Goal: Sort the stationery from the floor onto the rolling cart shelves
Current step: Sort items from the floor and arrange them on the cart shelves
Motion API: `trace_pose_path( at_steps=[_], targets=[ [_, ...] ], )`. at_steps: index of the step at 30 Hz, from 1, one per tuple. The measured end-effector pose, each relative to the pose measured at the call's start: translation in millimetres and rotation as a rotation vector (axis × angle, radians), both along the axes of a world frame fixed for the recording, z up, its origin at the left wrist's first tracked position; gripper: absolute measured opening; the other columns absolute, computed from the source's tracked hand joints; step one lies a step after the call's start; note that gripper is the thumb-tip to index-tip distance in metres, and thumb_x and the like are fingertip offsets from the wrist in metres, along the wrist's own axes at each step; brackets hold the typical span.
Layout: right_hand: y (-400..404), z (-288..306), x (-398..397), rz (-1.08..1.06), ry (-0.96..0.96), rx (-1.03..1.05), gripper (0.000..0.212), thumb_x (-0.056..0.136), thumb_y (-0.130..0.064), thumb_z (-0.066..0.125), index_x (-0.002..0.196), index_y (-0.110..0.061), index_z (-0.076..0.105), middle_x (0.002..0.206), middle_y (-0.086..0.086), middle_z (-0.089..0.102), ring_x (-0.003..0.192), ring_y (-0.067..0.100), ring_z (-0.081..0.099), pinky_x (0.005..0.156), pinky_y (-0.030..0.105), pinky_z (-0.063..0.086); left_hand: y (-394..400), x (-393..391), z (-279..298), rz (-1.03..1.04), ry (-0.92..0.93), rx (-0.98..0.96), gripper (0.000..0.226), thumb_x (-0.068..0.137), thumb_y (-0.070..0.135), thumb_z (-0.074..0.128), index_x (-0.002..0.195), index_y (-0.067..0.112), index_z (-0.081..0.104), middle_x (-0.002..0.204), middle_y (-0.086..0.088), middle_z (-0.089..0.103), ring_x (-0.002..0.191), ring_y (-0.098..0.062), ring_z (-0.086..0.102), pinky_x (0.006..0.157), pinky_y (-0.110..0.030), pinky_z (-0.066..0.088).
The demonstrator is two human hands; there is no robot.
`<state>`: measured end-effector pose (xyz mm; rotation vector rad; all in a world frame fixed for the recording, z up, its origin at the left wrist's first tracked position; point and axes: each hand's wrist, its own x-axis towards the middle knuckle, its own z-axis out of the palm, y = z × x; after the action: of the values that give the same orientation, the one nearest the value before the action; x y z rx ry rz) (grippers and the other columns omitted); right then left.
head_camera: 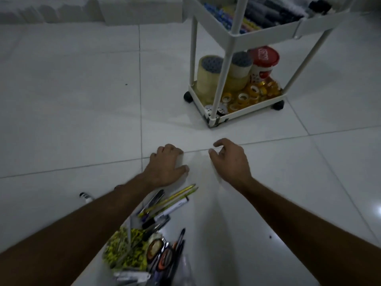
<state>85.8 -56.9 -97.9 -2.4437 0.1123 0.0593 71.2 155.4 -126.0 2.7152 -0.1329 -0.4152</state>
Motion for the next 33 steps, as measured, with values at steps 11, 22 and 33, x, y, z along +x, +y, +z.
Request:
trace_pose_path(
  at_steps=[11,22,33],
  targets=[
    [27,-33,-107,0.500,0.039,-0.189,0.027,0.096,-0.024,0.056,0.121,-0.023,0.066,0.114,0.007,0.057,0.101,0.030,0.055,0.079,0.040,0.050,56,-111,6,-0.207,-0.126,-0.134,0.035,0.088,0.051,0.050,0.102,0.022,0.065,0.088,0.006,0.052,0.082,-0.015,0.048,0.072,-0.036,0.043],
    [40,-19,-36,1.142,-0.113,-0.803,0.018,0.098,-0.025,0.050,0.109,-0.015,0.060,0.112,0.010,0.056,0.099,0.032,0.052,0.070,0.037,0.035,38,-135,4,-0.275,-0.023,0.031,0.030,0.101,0.041,0.052,0.103,0.011,0.055,0.105,-0.012,0.058,0.091,-0.030,0.061,0.066,-0.032,0.036],
    [-19,60,0,1.113,0.349,-0.424,0.018,0.104,-0.022,0.047,0.090,-0.021,0.058,0.079,-0.012,0.064,0.064,-0.001,0.055,0.062,0.018,0.038,11,-71,29,-0.279,0.056,-0.128,0.016,0.103,0.023,0.048,0.110,0.014,0.059,0.093,0.000,0.061,0.085,-0.022,0.059,0.073,-0.034,0.046]
  ],
)
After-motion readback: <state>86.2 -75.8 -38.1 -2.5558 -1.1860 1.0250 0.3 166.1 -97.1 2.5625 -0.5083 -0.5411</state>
